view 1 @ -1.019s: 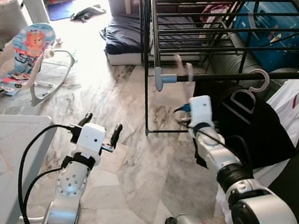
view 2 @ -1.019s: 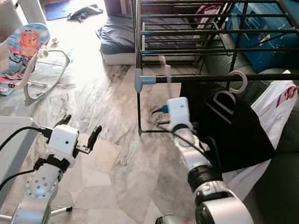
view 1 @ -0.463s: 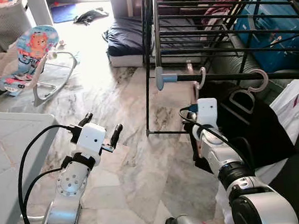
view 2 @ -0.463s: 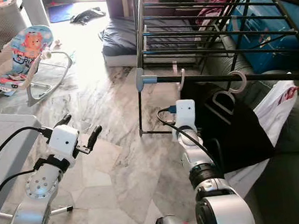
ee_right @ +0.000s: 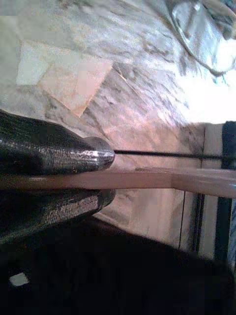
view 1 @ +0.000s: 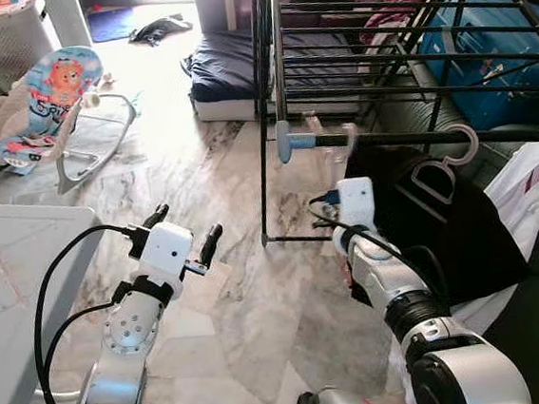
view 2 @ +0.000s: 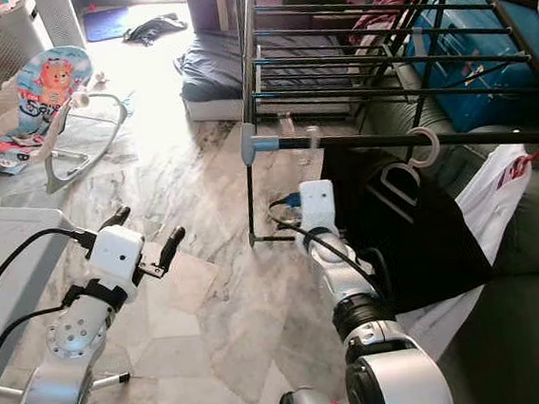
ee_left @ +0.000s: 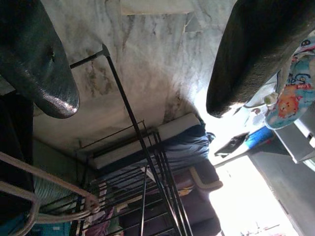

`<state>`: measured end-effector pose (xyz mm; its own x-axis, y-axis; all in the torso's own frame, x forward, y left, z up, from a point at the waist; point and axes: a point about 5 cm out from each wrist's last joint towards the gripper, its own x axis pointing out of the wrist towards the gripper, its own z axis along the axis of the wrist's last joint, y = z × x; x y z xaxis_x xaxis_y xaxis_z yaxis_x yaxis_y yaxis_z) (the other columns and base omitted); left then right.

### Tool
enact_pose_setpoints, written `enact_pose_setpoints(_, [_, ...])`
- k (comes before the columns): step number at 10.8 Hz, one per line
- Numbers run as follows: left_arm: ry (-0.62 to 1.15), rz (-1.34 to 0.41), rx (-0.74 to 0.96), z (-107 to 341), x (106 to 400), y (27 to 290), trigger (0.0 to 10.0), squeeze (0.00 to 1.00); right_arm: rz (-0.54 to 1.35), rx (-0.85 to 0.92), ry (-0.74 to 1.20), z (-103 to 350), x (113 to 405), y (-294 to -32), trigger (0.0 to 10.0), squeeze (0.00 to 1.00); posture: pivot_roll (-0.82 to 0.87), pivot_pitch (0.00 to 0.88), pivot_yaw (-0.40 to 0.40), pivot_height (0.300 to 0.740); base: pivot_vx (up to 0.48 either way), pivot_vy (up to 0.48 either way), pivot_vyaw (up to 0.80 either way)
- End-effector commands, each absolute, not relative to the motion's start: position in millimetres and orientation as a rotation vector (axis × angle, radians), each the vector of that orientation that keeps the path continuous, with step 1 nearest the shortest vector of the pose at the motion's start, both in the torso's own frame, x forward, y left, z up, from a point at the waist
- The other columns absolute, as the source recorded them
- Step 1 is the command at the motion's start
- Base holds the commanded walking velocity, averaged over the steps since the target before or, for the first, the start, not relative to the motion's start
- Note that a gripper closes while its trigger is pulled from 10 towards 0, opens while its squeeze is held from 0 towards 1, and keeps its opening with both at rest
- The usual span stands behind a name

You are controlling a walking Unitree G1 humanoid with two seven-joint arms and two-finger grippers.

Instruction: Hang hanger

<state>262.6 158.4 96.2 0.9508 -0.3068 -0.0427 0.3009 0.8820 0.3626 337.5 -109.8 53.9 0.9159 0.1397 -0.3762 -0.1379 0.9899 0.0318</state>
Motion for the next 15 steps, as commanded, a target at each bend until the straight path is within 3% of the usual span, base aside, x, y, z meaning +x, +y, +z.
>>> enact_pose_setpoints(1, [-0.007,-0.329,0.379,96,263,156,10.0,0.00,0.175,-0.018,0.463,40,329,-106,10.0,0.00,0.03,0.073,-0.060,0.740,0.000,0.000,0.00])
enact_pose_setpoints(5, [-0.008,-0.322,0.378,95,264,156,10.0,0.00,0.189,-0.079,0.449,38,326,-105,10.0,0.00,0.03,0.073,-0.063,0.740,0.000,0.000,0.00])
enact_pose_setpoints(6, [-0.008,-0.316,0.371,96,264,156,10.0,0.00,0.189,-0.081,0.448,36,324,-107,10.0,1.00,0.03,0.073,-0.062,0.740,0.000,0.000,0.00])
enact_pose_setpoints(12, [0.010,-0.309,0.349,90,257,153,10.0,0.00,0.185,-0.120,0.333,47,320,-122,10.0,1.00,0.03,0.064,-0.065,0.740,0.000,0.000,0.00])
enact_pose_setpoints(15, [0.009,-0.309,0.348,90,257,153,10.0,0.00,0.199,-0.124,0.226,59,301,-135,10.0,1.00,0.02,0.059,-0.068,0.740,0.000,0.000,0.00])
